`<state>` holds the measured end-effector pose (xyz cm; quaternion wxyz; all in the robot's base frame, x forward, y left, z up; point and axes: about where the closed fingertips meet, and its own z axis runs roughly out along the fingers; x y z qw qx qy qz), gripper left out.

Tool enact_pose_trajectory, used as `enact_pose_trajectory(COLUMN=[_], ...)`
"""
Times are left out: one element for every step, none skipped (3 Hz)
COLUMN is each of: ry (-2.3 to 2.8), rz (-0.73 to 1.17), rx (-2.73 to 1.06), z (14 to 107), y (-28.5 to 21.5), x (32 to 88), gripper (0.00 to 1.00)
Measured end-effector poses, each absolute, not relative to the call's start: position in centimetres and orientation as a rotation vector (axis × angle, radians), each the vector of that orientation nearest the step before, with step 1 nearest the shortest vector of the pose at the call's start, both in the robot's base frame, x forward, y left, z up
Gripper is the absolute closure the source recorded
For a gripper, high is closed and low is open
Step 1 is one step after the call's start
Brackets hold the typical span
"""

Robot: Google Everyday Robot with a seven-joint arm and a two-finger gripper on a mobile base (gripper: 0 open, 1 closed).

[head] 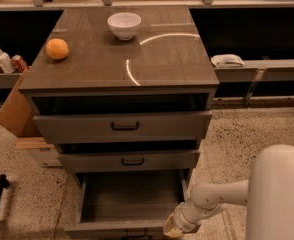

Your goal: Close bottom drawer

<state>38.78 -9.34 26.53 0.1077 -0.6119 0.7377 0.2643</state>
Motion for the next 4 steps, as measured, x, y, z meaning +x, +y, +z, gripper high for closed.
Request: enact_pose_trajectory(ry=[2.191,2.217,2.240,2.252], rz=[0.770,0.741,0.719,0.693], rx=[-1.792,-1.784,-1.783,-1.785], z=[23.0,20.6,19.0,17.8], y=[-9.2,-9.1,-9.2,-8.9], x=[38.2,38.1,38.0,37.8], gripper=[1.00,1.00,1.00,1.00])
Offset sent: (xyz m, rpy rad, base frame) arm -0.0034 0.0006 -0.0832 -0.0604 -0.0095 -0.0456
